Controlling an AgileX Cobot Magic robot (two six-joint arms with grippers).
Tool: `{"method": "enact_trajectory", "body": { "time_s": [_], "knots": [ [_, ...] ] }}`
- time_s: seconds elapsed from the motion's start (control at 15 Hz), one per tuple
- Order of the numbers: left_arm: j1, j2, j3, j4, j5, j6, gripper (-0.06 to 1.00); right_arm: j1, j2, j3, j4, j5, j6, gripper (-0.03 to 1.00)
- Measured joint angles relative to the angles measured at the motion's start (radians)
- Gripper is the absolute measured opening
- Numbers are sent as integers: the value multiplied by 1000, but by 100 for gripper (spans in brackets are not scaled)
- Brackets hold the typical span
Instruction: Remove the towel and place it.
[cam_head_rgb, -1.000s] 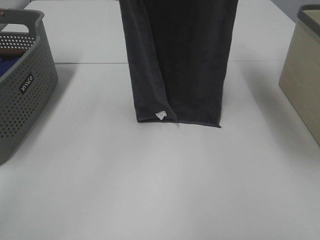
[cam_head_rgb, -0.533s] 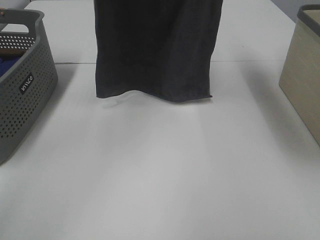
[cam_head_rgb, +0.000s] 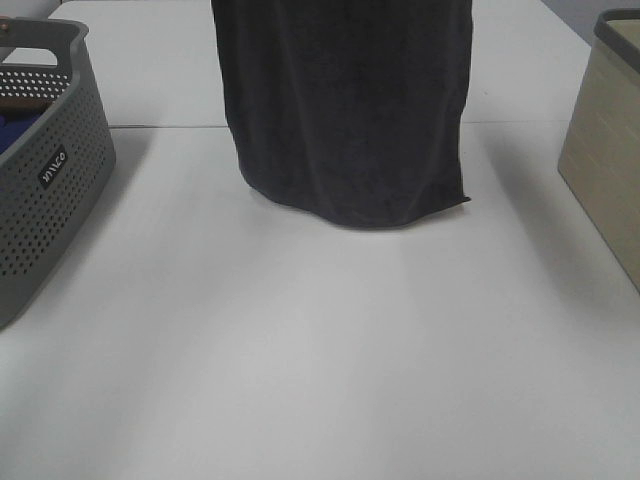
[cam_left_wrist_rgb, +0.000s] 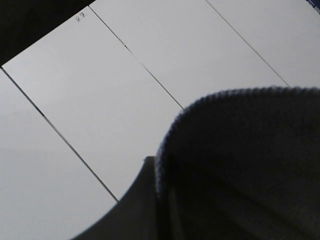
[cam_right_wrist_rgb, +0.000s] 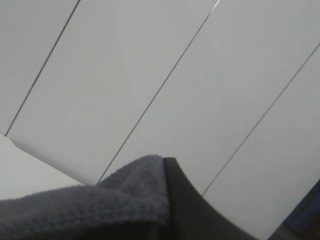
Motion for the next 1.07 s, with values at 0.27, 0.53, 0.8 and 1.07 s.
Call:
{"method": "enact_trajectory", "body": {
  "time_s": [0.27,0.53,0.8,1.07],
  "knots": [
    [28,91,-71,-33,-83,0,0,-129,50,0,-6,-205,193,1],
    [28,273,-307,-33,-84,0,0,-232,124,-46,-9,-391,332,1],
    [56,450,-581,-60,-82,0,0,-286,246,-216,11,-455,401,1],
    [108,575,-767,-142,-49,0,0,-291,363,-359,50,-502,416,1]
  ]
}}
